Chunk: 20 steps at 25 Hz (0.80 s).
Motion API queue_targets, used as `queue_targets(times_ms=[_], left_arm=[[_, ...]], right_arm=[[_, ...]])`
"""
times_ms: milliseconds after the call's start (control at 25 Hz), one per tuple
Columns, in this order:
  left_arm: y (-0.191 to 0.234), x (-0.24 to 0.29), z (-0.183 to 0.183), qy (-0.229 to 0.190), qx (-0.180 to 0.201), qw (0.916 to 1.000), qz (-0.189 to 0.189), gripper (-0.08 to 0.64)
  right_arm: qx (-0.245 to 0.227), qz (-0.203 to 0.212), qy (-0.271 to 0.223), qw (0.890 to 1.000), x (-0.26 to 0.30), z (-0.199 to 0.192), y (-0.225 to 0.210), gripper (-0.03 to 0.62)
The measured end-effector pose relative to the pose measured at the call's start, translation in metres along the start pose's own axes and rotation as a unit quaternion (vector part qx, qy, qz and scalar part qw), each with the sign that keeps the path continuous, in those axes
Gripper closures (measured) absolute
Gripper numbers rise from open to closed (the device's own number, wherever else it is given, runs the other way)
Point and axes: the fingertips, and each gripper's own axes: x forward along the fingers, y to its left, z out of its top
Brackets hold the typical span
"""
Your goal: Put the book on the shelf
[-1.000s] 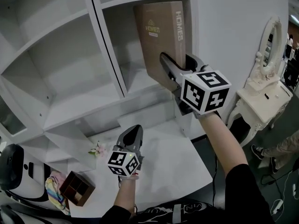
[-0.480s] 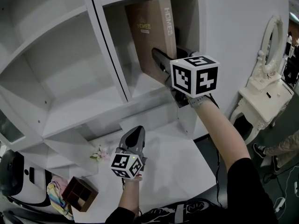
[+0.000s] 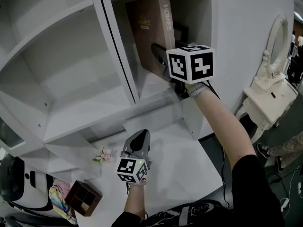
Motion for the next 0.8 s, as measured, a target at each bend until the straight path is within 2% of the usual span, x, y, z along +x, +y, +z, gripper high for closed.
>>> queue_targets(times_ms=[280, 680, 800], left_arm=[[0.013, -0.008, -0.004, 0.005, -0.011, 0.9999, 0.008, 0.56], [0.018, -0.019, -0.005, 0.013, -0.006, 0.9998, 0.015, 0.56], [0.019, -0.025, -0.006, 0.018, -0.003, 0.9996, 0.022, 0.56]], right_arm=[[0.002, -0.005, 0.017, 1.0, 0.023, -0.004, 0.002, 0.413], [0.006, -0.006, 0.012, 1.0, 0.031, -0.007, 0.001, 0.408], [0.014, 0.013, 0.01, 1.0, 0.027, -0.014, 0.003, 0.348]])
